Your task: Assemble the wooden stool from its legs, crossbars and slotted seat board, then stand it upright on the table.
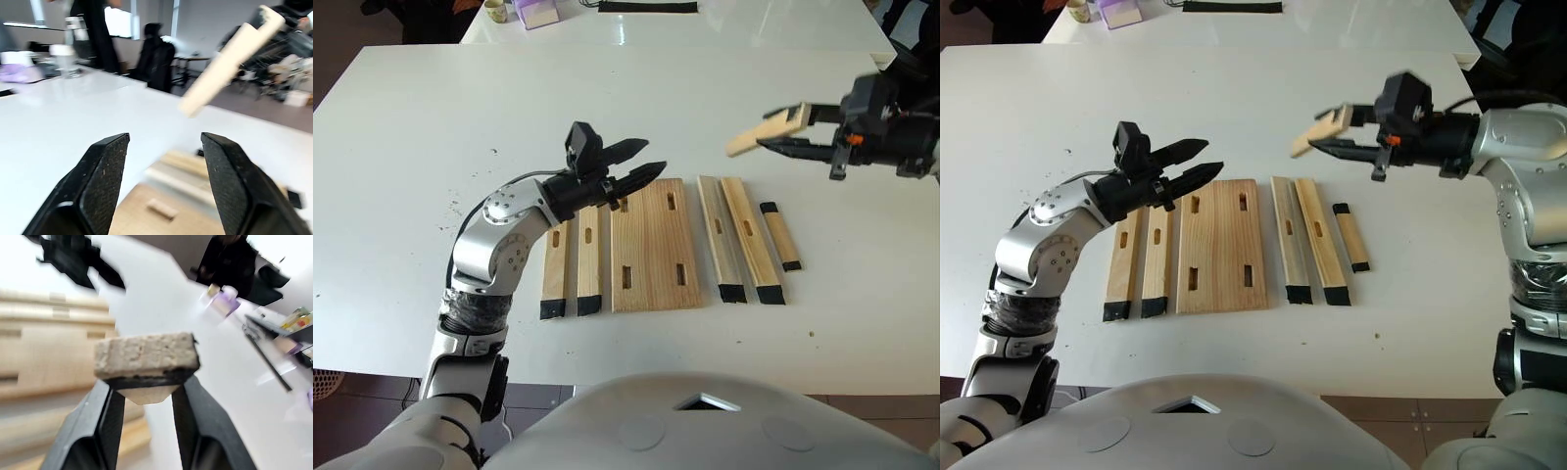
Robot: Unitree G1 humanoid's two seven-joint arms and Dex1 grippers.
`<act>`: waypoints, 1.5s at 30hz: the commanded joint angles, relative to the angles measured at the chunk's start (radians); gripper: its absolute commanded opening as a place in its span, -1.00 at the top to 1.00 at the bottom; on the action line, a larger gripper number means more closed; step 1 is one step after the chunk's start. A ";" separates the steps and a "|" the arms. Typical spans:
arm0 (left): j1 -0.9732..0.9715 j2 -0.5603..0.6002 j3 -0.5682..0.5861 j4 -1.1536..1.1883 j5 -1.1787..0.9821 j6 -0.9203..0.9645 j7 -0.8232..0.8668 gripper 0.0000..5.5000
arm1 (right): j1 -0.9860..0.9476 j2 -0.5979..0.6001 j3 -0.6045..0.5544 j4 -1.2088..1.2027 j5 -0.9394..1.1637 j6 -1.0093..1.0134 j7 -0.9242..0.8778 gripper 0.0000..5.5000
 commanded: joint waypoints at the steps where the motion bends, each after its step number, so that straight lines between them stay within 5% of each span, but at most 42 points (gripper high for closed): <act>1: 0.037 -0.019 0.013 0.024 0.048 -0.049 0.027 0.01 | 0.083 0.017 0.034 0.087 -0.038 -0.120 0.088 0.53; 12: 0.052 -0.049 0.021 0.006 0.056 -0.055 0.044 0.01 | 0.127 0.028 0.068 0.205 -0.134 -0.303 0.157 0.53; 28: 0.089 -0.068 0.012 -0.031 0.065 -0.050 0.073 0.01 | 0.163 -0.040 0.081 0.176 -0.125 -0.257 0.261 0.53; 36: 0.078 -0.071 -0.023 -0.037 0.064 -0.033 0.059 0.01 | 0.072 -0.020 0.210 0.277 -0.151 -0.116 0.374 0.53; 45: 0.076 -0.051 -0.054 -0.048 0.059 0.006 0.030 0.01 | 0.106 0.043 0.350 0.433 -0.257 -0.202 0.346 0.53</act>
